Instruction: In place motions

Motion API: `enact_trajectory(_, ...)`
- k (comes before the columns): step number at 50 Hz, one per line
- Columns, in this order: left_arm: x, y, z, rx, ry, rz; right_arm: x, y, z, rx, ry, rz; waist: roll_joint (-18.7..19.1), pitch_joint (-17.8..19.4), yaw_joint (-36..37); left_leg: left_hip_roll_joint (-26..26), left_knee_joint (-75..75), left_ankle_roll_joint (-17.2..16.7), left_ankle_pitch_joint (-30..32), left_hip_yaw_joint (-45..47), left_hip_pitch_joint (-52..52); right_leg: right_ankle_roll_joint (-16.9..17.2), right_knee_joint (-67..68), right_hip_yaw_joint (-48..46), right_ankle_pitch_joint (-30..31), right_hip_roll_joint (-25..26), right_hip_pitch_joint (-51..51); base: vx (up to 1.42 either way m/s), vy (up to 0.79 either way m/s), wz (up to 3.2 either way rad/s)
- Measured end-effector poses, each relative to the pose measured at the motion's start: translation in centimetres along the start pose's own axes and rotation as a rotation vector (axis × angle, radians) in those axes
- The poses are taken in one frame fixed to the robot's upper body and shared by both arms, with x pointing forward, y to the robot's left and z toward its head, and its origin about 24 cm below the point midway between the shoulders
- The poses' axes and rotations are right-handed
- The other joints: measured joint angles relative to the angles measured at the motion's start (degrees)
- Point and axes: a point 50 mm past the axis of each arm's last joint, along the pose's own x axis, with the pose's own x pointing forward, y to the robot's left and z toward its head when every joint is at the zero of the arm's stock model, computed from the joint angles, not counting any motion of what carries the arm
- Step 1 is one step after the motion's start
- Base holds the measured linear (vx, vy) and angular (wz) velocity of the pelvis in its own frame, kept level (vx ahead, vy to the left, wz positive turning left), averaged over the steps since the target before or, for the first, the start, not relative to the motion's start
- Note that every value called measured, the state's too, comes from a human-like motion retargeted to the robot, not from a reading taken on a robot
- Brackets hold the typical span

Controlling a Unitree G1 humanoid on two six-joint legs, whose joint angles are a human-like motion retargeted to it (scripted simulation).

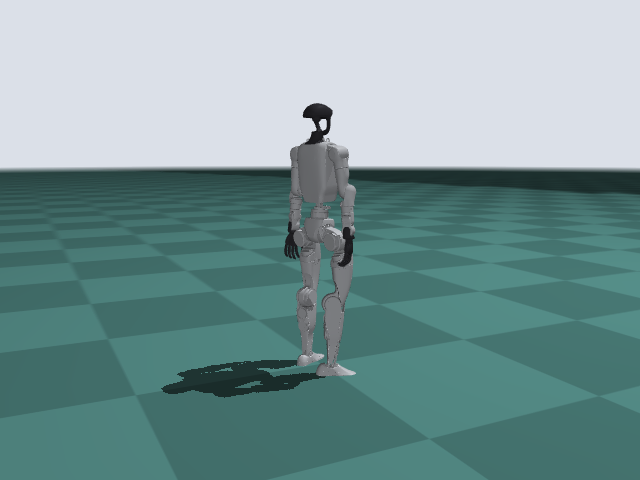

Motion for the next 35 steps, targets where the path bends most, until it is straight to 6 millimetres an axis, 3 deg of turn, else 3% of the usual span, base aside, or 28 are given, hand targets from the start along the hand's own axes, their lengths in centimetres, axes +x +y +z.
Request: enact_trajectory(35, 0.0, -0.24, 0.18, -0.01, -0.006, -0.003, 0.02, 0.08, -0.05, -0.001, 0.003, -0.005, -0.04, 0.37, -0.22, -0.29, 0.24, -0.1, 0.13, -0.57, -0.6, 0.0, -0.17, -0.67, 0.18, -0.5, -0.13, 0.0, 0.0, 0.0)
